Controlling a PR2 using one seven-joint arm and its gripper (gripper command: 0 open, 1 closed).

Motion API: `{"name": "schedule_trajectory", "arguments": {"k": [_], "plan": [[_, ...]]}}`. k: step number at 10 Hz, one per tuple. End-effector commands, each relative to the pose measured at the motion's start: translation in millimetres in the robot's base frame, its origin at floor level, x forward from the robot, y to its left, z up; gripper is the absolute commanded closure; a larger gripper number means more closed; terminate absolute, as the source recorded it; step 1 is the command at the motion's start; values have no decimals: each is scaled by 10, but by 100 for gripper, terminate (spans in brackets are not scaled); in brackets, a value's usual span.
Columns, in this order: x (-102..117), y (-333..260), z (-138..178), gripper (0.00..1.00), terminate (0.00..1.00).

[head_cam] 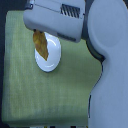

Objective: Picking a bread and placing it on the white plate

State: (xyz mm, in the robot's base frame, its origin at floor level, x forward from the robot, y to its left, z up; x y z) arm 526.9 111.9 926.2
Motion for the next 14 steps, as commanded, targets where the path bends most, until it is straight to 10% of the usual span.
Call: {"name": "schedule_trajectory", "arguments": {"k": [1,14], "plan": [[-68,470,-105,100,0],[-53,256,-233,100,0]]}}
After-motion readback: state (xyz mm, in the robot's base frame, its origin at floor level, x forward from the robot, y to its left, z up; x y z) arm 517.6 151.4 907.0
